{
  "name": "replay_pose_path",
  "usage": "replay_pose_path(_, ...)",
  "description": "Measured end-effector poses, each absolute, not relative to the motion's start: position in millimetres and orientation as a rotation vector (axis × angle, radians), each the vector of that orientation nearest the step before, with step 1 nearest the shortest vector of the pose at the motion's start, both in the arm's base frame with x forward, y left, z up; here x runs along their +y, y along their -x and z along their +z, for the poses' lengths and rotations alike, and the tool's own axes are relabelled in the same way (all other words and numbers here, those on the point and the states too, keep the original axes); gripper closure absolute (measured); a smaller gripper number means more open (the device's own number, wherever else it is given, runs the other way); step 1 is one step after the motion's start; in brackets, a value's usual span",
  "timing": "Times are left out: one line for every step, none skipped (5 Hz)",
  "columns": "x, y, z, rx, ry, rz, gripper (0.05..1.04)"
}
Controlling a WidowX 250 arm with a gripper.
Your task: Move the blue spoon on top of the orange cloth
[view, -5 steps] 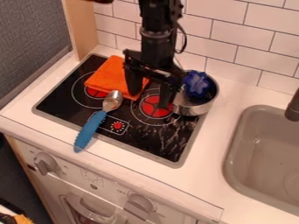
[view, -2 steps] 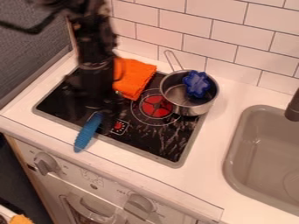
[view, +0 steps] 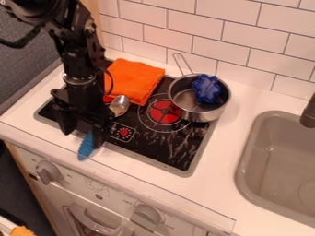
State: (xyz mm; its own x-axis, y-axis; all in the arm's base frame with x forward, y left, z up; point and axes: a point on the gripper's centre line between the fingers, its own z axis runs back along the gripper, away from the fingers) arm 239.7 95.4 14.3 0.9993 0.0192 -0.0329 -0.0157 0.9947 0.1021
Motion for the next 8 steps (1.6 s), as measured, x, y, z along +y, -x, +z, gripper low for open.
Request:
replay_pose_path(94.1, -235.4, 3.1, 0.062, -0.093, 0.013, 0.083)
replay_pose_path(91.5, -232.9, 0.9, 0.061, -0.088, 0.023, 0.133)
replay_pose_path(88.1, -232.9, 0.1, 0.062, -0.087, 0.014, 0.420)
replay_pose_path(88.0, -234.1, 1.3, 0.057, -0.085, 0.009, 0.642)
replay_pose_path(86.8, -231.2, 2.1, 0.052, -0.066, 0.019, 0.648)
replay_pose_path(84.2, -225.2, 30.9, 0.043, -0.058, 0.042, 0.648)
replay_pose_path(89.0, -229.2, 67.4, 0.051, -0.037, 0.148, 0.648)
replay_pose_path(93.8, -247.1, 85.0, 0.022, 0.029, 0.188, 0.648)
